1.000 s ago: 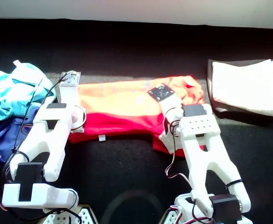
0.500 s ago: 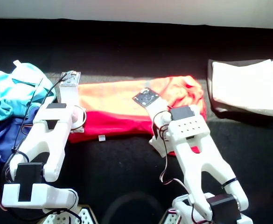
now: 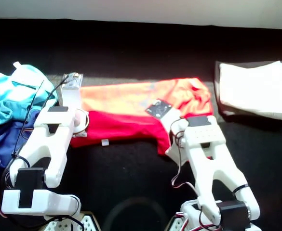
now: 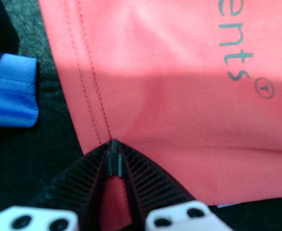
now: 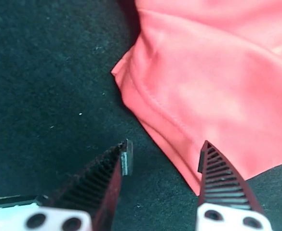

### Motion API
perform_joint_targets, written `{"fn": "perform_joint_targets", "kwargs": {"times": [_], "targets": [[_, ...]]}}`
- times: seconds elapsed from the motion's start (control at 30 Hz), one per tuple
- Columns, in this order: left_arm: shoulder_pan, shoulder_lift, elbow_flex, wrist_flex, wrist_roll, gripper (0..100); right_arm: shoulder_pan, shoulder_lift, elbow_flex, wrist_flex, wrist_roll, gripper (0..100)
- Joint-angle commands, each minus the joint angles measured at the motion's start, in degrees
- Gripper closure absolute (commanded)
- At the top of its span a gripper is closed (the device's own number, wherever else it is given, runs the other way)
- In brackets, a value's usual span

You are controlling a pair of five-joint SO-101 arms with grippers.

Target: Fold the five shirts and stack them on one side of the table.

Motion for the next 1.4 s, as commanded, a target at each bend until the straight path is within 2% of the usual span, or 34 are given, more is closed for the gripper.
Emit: {"fn": "perform_joint_targets", "kwargs": {"times": [0.0, 0.23, 0.5, 0.57, 0.67, 0.9, 1.07, 1.2, 1.37], "targets": [[-0.7, -0.7, 0.2, -0.5, 0.4, 99, 1.5, -1.6, 3.0, -4.4, 1.0, 77.6], [-0.7, -0.7, 0.3, -0.5, 0.4, 99, 1.7, -0.7, 7.5, -9.5, 1.1, 77.5], [-0.7, -0.7, 0.3, -0.5, 0.4, 99, 5.9, 13.4, 0.5, -12.4, 0.7, 78.7], [-0.7, -0.7, 0.3, -0.5, 0.4, 99, 6.6, 14.0, -1.6, -10.6, 0.7, 84.9], [-0.7, -0.7, 0.3, -0.5, 0.4, 99, 6.8, 12.1, -3.6, -8.3, 0.7, 99.5], [-0.7, -0.7, 0.3, -0.5, 0.4, 99, 6.9, 2.3, -8.9, -3.8, 0.7, 99.3], [-0.7, -0.7, 0.3, -0.5, 0.4, 99, 7.3, 1.1, -16.2, -3.1, 0.6, 99.3], [-0.7, -0.7, 0.3, -0.5, 0.4, 99, 7.7, 5.1, -23.3, -4.4, 0.6, 99.3], [-0.7, -0.7, 0.3, -0.5, 0.4, 99, 7.7, 17.6, -34.9, -4.4, 0.6, 99.3]]}}
